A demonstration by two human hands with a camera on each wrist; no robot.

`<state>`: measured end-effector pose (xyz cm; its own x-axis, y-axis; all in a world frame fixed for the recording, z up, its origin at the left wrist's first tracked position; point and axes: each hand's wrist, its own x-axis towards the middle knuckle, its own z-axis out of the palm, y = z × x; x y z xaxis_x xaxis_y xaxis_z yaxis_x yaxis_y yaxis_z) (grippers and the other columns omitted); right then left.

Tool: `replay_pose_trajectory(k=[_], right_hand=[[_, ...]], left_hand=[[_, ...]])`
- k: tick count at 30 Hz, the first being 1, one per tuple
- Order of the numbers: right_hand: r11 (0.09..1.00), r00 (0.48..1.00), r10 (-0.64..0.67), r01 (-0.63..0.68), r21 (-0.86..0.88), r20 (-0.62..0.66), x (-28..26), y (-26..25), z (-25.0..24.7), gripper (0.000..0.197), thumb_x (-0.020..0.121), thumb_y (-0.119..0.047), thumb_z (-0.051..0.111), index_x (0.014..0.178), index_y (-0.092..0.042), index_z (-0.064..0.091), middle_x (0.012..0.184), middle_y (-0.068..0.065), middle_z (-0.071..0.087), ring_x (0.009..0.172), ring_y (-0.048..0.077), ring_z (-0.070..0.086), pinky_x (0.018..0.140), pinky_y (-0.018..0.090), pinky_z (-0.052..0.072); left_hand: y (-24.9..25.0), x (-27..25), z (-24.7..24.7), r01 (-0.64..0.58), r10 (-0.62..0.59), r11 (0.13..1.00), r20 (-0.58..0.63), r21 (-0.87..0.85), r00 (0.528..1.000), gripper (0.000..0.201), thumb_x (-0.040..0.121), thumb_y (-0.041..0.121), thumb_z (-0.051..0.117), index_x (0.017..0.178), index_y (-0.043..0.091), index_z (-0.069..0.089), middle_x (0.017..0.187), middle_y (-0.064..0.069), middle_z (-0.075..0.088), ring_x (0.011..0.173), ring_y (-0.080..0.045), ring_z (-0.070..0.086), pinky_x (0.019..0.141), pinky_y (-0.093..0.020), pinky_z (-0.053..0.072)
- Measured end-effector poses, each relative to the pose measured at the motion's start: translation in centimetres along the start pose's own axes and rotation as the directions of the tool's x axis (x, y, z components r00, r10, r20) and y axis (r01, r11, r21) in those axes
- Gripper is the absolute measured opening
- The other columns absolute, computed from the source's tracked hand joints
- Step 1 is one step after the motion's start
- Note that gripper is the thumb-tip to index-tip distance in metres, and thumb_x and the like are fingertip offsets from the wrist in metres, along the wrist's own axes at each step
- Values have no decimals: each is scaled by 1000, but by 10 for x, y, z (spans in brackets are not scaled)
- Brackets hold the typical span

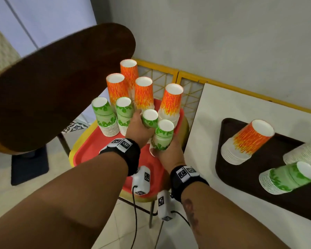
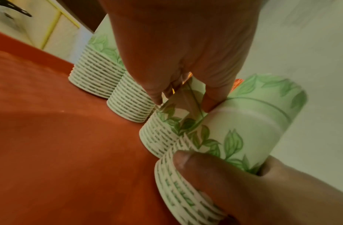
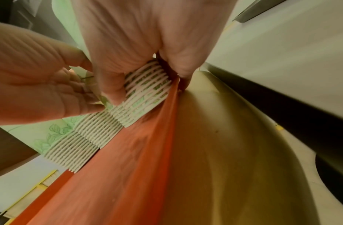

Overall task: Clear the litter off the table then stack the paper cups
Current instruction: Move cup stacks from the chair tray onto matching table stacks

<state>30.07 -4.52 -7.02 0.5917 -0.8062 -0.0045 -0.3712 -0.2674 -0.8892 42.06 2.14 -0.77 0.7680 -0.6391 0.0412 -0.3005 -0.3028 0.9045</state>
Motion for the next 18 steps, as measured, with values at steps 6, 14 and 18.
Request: replay_pose_trajectory(k=[6, 14, 18], right_hand=[[997, 999, 4, -1, 80, -36, -5, -5, -8, 47, 69, -35, 85, 108, -35, 59, 99, -16, 71, 89, -8, 66, 78, 13, 55], [990, 992, 19, -2, 143, -122, -17, -1, -12, 60, 66, -32, 87, 116, -33, 54, 106, -16, 66, 93, -7, 65, 81, 15, 54], [993, 992, 28, -14, 116, -120, -19, 0, -14, 65, 63, -34, 87, 118, -30, 52, 111, -9, 64, 95, 2, 65, 83, 23, 54]], left_hand=[[-18, 5, 6, 191, -190, 982, 88, 3, 978, 75, 65, 40, 84, 126, 12, 51, 108, -1, 67, 104, -22, 66, 95, -42, 54], [-34, 5, 16, 160, -155, 986, 96, -42, 983, 71, 60, 41, 85, 116, 15, 52, 107, -4, 69, 97, -19, 68, 89, -39, 55], [-56, 9, 22, 108, -110, 994, 101, 23, 989, 48, 59, 47, 86, 93, 18, 67, 86, -1, 75, 81, -18, 73, 73, -40, 61]])
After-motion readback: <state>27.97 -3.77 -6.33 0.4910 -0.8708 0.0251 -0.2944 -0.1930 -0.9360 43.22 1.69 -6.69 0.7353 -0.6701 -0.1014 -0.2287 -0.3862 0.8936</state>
